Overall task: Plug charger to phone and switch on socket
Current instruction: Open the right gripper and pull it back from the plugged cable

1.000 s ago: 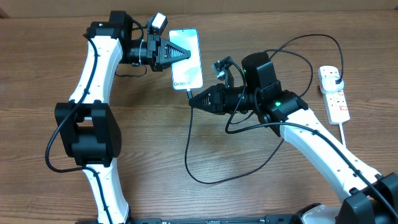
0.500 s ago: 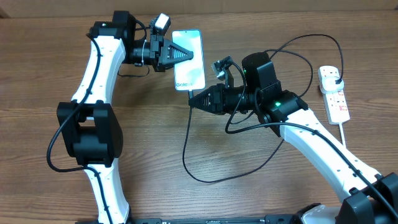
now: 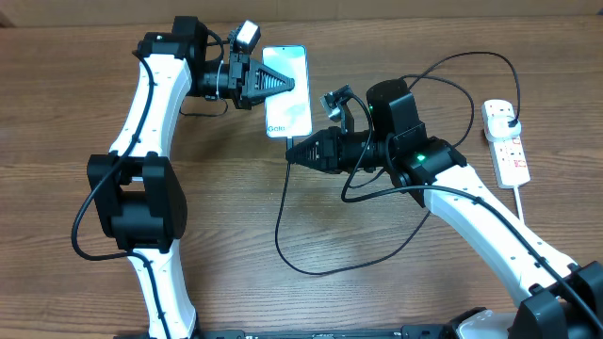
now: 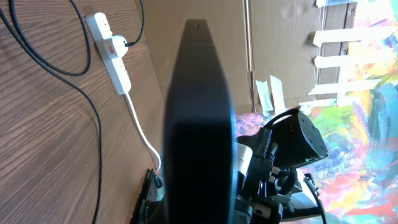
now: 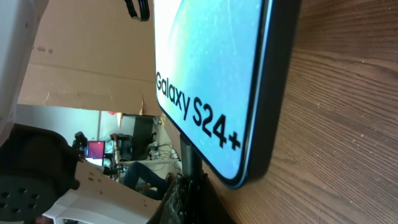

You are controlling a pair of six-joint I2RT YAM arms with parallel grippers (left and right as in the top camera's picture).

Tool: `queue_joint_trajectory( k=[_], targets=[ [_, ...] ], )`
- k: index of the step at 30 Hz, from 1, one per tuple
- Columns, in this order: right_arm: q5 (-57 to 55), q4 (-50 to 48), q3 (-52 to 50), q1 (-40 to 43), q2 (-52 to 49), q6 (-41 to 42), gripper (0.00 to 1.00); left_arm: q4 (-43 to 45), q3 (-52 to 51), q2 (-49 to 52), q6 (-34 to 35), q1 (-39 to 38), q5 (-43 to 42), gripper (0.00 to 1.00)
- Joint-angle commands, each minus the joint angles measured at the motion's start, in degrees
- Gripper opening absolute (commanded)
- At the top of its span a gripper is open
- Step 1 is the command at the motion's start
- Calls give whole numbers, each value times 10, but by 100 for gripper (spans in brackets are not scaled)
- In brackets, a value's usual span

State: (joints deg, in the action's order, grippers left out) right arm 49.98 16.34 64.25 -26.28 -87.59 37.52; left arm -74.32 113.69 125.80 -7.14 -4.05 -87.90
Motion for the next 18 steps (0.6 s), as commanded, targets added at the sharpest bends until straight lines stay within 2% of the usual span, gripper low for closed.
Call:
queue_joint_trajectory(
  k=[1, 18],
  targets=[
    [-43, -13, 2, 26, 8, 2, 4, -11, 11, -5, 10, -16, -27, 4],
    [-43, -21, 2, 48, 8, 2, 4, -12, 11, -5, 10, -35, -26, 4]
  ],
)
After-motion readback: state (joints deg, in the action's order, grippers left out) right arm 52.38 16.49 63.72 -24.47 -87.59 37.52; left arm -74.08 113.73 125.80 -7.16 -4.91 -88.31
